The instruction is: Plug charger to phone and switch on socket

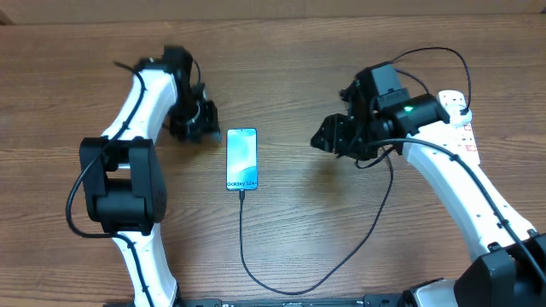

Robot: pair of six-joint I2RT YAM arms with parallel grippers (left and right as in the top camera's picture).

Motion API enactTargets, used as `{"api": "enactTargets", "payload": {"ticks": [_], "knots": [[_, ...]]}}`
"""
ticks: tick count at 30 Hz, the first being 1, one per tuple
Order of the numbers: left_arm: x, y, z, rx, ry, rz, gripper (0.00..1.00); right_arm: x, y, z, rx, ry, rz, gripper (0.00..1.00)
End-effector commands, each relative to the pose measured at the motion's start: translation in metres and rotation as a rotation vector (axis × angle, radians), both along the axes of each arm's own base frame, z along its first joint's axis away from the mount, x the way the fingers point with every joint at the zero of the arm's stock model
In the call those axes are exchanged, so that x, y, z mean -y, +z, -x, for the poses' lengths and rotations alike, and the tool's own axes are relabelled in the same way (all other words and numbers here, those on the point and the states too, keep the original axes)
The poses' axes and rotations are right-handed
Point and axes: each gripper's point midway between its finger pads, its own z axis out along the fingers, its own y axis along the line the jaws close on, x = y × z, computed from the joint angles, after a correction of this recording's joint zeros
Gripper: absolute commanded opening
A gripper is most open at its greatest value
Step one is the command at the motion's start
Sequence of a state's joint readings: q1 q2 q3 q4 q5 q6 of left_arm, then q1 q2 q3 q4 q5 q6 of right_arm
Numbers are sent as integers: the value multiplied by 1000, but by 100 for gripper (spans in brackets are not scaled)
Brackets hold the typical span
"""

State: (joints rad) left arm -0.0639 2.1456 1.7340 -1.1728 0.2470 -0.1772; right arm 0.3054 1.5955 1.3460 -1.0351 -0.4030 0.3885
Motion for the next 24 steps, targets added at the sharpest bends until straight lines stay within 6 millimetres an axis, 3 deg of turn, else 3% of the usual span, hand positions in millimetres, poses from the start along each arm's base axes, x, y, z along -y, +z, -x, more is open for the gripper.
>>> {"api": "enactTargets", "payload": {"ticks": [1,5,7,8,9,10,13,17,24], "knots": [[-6,92,-30,228,-13,-21,52,29,22,-11,66,-82,-6,56],[-5,164,-33,374,-9,-12,53,71,35,-22,102,-194,-5,49],[-6,193,-30,440,-8,-9,55,94,42,-27,122,-254,-2,36],[-6,207,-28,474,-7,-8,68,108,46,-30,132,-295,-6,24],[-6,217,-27,499,-7,-6,100,120,49,-33,144,-330,-12,12],[-6,226,-24,523,-6,-6,100,133,51,-36,154,-367,-20,4],[-7,242,-18,562,-5,-4,100,173,59,-47,193,-477,-67,4],[-7,246,-16,573,-5,-4,100,232,65,-55,250,-630,-118,4],[-7,245,-16,569,-4,-7,100,308,49,-50,259,-822,-197,4]]}}
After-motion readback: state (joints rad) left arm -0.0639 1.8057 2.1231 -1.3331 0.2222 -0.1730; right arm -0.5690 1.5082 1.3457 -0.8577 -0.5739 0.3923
